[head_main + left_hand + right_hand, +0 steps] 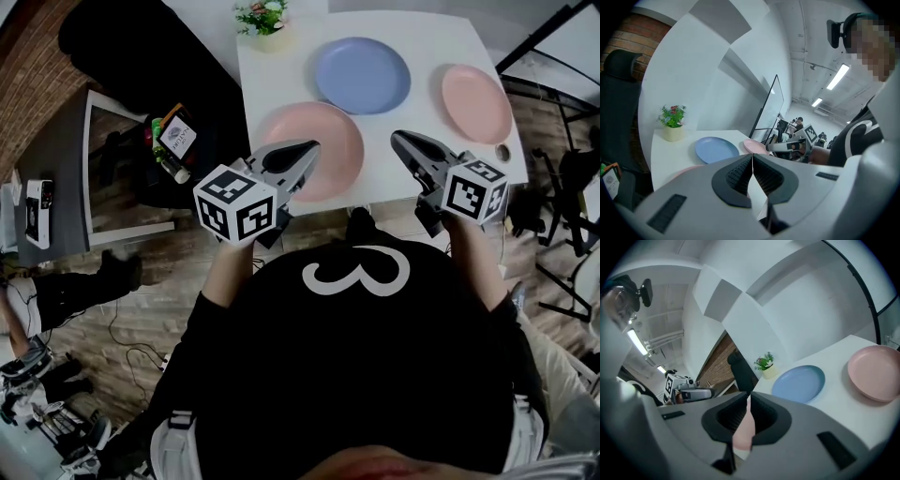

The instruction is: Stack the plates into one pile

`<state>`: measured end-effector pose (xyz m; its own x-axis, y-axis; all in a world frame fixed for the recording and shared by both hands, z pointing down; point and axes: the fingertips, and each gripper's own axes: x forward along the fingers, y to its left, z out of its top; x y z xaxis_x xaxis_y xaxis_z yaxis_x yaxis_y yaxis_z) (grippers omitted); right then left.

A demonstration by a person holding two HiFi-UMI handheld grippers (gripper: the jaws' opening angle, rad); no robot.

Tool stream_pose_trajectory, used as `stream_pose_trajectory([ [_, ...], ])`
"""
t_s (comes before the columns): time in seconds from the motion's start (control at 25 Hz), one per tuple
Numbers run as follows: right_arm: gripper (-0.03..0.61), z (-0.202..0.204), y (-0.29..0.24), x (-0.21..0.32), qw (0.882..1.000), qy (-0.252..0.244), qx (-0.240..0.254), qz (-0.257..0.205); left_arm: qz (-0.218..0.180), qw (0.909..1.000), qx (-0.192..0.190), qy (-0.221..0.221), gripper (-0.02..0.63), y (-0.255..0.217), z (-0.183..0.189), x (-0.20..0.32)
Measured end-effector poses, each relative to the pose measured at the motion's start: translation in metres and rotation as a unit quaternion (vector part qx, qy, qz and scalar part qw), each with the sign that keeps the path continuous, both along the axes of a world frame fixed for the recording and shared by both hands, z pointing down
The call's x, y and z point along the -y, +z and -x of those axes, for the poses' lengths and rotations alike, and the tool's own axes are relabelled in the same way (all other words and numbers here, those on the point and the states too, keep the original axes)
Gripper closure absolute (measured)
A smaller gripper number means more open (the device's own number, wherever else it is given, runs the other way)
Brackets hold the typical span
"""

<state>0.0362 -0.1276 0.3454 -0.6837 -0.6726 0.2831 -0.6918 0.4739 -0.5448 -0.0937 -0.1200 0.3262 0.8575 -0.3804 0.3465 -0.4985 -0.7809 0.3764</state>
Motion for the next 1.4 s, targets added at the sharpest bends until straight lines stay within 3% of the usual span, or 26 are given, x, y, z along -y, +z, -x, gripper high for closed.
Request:
stream_pose_trajectory([
  [0.44, 0.552, -0.065, 0.041, 0.085, 0.996, 0.078, 0.023, 0.046, 0.044, 0.9987, 0.018, -0.017, 0.597, 0.026, -0.018, 0.064],
  [0.76, 0.547, -0.100, 0.076, 0.125, 0.986, 0.146, 0.031, 0.076, 0.070, 0.9969, 0.032, -0.017, 0.597, 0.049, -0.035, 0.098],
  [0.96, 0.477, -0.106, 0.102, 0.142, 0.982, 0.147, 0.044, 0.112, 0.089, 0.9951, 0.040, -0.018, 0.597, 0.065, -0.041, 0.109],
  [1.2, 0.468, -0.120, 0.144, 0.161, 0.968, 0.178, 0.035, 0.174, 0.106, 0.9931, 0.046, -0.022, 0.597, 0.080, -0.042, 0.120],
  [1.4, 0.468, -0.121, 0.166, 0.166, 0.961, 0.174, 0.041, 0.211, 0.102, 0.9923, 0.055, -0.043, 0.597, 0.086, -0.035, 0.129],
])
